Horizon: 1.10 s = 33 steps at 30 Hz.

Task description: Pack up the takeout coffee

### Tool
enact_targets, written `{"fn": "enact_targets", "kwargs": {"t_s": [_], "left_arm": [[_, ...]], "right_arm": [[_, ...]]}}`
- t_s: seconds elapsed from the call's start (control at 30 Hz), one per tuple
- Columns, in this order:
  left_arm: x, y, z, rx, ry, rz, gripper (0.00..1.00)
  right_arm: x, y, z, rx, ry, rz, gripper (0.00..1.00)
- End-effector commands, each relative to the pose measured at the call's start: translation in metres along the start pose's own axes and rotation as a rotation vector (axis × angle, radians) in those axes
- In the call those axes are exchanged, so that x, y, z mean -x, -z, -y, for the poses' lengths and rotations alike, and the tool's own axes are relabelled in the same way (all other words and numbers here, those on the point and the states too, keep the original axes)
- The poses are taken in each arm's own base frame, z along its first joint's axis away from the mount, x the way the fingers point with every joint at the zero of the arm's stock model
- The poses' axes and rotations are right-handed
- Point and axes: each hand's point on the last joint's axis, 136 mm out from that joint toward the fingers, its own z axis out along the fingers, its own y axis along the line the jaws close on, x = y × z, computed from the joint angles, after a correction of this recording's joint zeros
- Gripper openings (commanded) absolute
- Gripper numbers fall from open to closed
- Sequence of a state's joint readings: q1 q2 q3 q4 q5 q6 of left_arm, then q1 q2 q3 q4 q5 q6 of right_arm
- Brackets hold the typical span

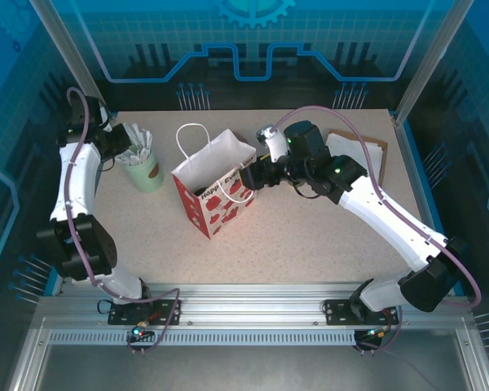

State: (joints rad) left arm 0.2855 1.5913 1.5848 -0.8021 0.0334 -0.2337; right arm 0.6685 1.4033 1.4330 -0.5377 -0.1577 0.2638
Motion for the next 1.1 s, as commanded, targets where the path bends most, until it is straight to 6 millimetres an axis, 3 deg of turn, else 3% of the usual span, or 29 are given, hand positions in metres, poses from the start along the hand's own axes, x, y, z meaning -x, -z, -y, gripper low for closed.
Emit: {"fn": "enact_targets", "kwargs": {"t_s": [0.0,0.13,0.3,0.53,0.67,0.73,0.83,1.07], "left_arm": [[0.025,0.066,0.014,-0.020,-0.046,0.150,0.00],[0.036,0.119,0.023,-0.037,-0.083,0.265,0.00],[0.039,0.202,0.048,-0.098,-0.179,0.428,0.00],[0.015,0.307,0.114,-0.397,-0.305,0.583,0.00],[-0.004,0.353,0.144,-0.612,-0.344,0.607,0.00],[-0.013,0.363,0.156,-0.697,-0.364,0.584,0.00],[-0.027,0.359,0.171,-0.773,-0.393,0.505,0.00],[-0.062,0.313,0.199,-0.795,-0.504,0.296,0.00]], "right_arm": [[0.004,0.002,-0.006,0.015,0.022,0.005,0.84],[0.007,0.008,-0.004,-0.005,0.035,0.013,0.84],[0.012,0.018,-0.003,-0.025,0.055,0.030,0.84],[0.012,0.027,0.009,-0.073,0.059,0.023,0.85],[0.011,0.037,0.020,-0.115,0.057,0.022,0.84],[0.009,0.042,0.026,-0.136,0.049,0.023,0.85],[0.007,0.050,0.036,-0.163,0.036,0.028,0.85],[0.001,0.069,0.056,-0.217,0.000,0.036,0.85]]}}
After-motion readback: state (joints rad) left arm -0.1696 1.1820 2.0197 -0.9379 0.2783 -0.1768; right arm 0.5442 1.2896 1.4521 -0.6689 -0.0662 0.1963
